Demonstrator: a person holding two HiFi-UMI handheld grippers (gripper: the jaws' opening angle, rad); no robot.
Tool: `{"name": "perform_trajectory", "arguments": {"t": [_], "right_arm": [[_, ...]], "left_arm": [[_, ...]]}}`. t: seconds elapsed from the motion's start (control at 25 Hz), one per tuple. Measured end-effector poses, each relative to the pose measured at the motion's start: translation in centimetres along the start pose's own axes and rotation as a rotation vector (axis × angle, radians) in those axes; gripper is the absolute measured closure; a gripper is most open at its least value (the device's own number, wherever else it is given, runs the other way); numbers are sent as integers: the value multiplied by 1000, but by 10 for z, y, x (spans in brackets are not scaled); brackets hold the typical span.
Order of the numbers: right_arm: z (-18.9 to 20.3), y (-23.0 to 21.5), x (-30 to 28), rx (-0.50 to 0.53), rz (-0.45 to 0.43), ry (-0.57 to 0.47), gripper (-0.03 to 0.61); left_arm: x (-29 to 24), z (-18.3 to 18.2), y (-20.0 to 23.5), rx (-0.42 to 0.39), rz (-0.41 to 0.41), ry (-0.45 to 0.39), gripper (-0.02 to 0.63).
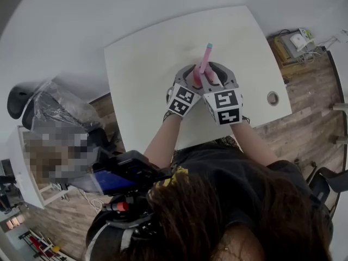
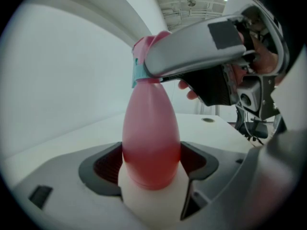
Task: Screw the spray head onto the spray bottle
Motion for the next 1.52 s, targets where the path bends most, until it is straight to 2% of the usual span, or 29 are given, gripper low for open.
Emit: {"name": "perform_trajectory", "arguments": {"t": [0.32,0.52,0.76,0.88,1.04,1.16,1.32,1.52], "right_arm": [[1,4,12,-11,-210,-9,423],[1,-6,20,79,-344,-31,423],[3,-8,7,-10,-601,2,423],[0,-9,0,43,-638,13,443],[-1,-8,-1,96,-639,9,459],[-1,-8,2,74,-580,0,460],[0,-8,3,8,-426,-30,462],[2,-7,6,-155,-209,-56,462]], "left_arm": [[-1,1,0,-4,2,0,243],[0,0,0,-4,4,-1,243],[0,1,1,-3,3,2,244],[-1,2,1,-3,3,4,244],[-1,2,1,0,3,3,244],[0,1,0,-6,3,3,244],[-1,2,0,-6,2,2,244],[-1,1,-1,-11,5,-1,244]]}}
Point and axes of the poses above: the fingertips, and each gripper's own axes: x backward along the fingers, y to its left, z out of its underside, the point moved 1 cm from there along x, backward along the fingers, and after that the axes turned 6 degrees about -z, right-handed, at the moved point
